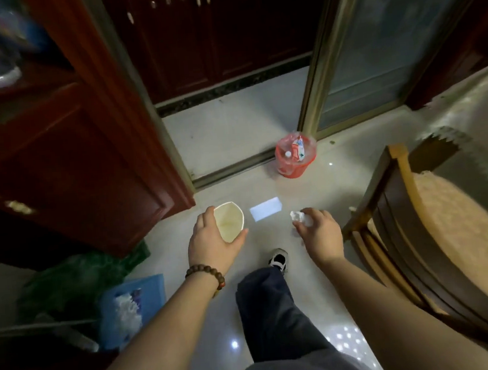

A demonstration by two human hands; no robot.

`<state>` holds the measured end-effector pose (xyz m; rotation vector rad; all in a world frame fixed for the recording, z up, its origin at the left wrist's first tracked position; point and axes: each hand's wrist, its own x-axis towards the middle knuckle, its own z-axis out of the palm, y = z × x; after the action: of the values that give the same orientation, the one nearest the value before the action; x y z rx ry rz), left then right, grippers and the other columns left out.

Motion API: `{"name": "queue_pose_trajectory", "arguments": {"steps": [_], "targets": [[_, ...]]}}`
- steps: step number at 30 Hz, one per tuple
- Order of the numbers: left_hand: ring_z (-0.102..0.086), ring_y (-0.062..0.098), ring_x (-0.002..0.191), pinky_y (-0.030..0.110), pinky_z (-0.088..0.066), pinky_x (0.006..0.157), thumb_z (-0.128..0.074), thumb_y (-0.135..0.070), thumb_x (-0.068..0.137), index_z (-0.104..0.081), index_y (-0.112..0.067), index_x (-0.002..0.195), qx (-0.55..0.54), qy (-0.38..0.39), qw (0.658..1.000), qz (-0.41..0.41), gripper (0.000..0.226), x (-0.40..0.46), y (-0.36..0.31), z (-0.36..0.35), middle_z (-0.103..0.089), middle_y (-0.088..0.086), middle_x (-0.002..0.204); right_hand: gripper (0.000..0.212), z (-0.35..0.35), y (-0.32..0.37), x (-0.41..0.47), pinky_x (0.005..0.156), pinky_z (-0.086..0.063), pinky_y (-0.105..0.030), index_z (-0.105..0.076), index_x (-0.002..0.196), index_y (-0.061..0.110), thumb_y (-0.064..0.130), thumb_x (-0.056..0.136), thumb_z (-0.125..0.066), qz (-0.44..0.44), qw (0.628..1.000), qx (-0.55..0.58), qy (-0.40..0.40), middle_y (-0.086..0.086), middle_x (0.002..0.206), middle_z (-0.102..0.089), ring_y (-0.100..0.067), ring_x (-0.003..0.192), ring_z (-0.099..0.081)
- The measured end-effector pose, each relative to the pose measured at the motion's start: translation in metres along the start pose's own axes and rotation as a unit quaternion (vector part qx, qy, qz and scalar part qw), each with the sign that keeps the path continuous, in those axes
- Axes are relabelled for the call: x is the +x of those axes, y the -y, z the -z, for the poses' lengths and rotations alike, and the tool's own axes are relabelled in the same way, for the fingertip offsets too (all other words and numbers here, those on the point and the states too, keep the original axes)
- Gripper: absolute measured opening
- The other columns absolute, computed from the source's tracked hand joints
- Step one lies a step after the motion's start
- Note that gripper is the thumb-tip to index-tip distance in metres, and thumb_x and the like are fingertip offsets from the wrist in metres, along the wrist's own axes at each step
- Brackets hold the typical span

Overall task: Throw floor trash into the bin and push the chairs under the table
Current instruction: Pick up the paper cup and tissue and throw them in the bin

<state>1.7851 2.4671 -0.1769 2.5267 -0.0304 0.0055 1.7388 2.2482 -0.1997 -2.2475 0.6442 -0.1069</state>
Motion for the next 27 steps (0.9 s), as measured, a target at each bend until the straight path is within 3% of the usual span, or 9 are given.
{"name": "queue_pose_trajectory", "arguments": {"steps": [7, 13, 18, 22, 27], "targets": [[-0.055, 0.03, 0.103, 0.038, -0.05, 0.081, -0.073, -0.054, 0.062, -0.045, -0.019, 0.124, -0.003, 0.039, 0.998, -0.043, 0.077, 0.212, -0.079, -0.046, -0.053, 0.007, 0.12, 0.025, 0.003, 0.024, 0.185, 0.075, -0.041, -0.03, -0.064, 0.108, 0.018, 0.027, 0.085, -0.065, -0.069, 0.997, 0.027, -0.011, -0.009, 0.108, -0.059, -0.03, 0.094, -0.058], [-0.058, 0.029, 0.095, 0.034, -0.05, 0.071, -0.074, -0.056, 0.062, -0.044, -0.021, 0.123, 0.004, 0.077, 0.994, -0.071, 0.077, 0.326, -0.129, -0.088, -0.053, 0.005, 0.115, 0.023, 0.016, 0.037, 0.286, 0.078, -0.051, -0.04, -0.064, 0.106, 0.019, 0.027, 0.084, -0.064, -0.134, 0.989, 0.053, -0.04, -0.007, 0.104, -0.059, -0.03, 0.088, -0.061], [-0.057, 0.024, 0.096, 0.027, -0.039, 0.063, -0.073, -0.06, 0.063, -0.039, -0.022, 0.127, 0.021, 0.138, 0.987, -0.086, 0.082, 0.405, -0.147, -0.128, -0.051, 0.004, 0.12, 0.023, 0.014, 0.032, 0.348, 0.076, -0.05, -0.038, -0.064, 0.106, 0.016, 0.026, 0.085, -0.064, -0.182, 0.979, 0.056, -0.078, -0.007, 0.103, -0.059, -0.026, 0.093, -0.057], [-0.055, 0.022, 0.097, 0.027, -0.043, 0.066, -0.071, -0.06, 0.063, -0.037, -0.024, 0.128, 0.003, 0.208, 0.972, -0.105, 0.082, 0.475, -0.157, -0.165, -0.049, 0.002, 0.12, 0.018, 0.002, 0.025, 0.396, 0.067, -0.032, -0.026, -0.064, 0.099, 0.016, 0.029, 0.086, -0.064, -0.236, 0.962, 0.055, -0.13, 0.001, 0.091, -0.054, -0.017, 0.085, -0.05], [-0.051, 0.017, 0.092, 0.029, -0.049, 0.069, -0.073, -0.063, 0.059, -0.039, -0.025, 0.124, 0.0, 0.298, 0.943, -0.148, 0.082, 0.564, -0.161, -0.216, -0.05, 0.0, 0.115, 0.021, -0.031, 0.02, 0.456, 0.067, -0.034, -0.025, -0.064, 0.105, 0.014, 0.026, 0.087, -0.063, -0.318, 0.93, 0.06, -0.174, -0.005, 0.1, -0.058, -0.015, 0.084, -0.048]]}}
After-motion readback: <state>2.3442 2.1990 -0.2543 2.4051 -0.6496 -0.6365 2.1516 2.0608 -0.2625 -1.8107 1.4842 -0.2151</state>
